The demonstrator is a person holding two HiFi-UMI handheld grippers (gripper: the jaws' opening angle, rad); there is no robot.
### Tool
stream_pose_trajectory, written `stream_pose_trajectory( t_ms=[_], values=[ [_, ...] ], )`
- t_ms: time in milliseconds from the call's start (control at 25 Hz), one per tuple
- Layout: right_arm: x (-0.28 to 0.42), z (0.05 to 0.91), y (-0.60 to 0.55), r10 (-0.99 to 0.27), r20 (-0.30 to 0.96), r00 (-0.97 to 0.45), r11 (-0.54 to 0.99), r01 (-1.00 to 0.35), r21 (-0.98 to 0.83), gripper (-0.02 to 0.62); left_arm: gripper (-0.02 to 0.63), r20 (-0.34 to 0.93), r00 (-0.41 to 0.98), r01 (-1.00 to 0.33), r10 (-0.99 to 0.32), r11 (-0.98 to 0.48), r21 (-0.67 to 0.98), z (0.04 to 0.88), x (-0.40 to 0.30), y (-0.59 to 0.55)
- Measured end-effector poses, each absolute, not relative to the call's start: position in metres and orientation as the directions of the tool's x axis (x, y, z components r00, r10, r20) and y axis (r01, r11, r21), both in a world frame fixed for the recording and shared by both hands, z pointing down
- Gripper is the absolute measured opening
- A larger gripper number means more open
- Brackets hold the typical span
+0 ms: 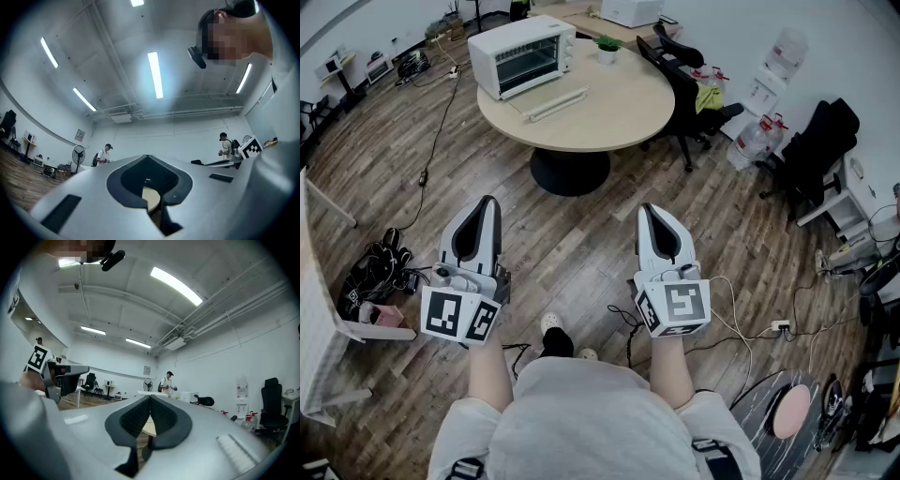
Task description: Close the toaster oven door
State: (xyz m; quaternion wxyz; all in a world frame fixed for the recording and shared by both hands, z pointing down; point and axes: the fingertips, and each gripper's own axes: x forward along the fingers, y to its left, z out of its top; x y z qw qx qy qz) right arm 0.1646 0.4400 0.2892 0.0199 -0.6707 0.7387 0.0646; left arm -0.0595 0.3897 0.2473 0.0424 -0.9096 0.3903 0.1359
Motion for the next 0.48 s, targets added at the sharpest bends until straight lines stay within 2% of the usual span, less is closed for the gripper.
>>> stream_pose_trajectory(
  t_ms=[480],
  values=[
    [0.182, 0.287, 0.427, -0.988, -0.136, -0.079, 0.072, -0.996, 0.055, 0.011, 0.006, -0.286, 0.676, -0.704, -0.679, -0.709, 0.018, 0.243, -0.041, 0.374]
  ],
)
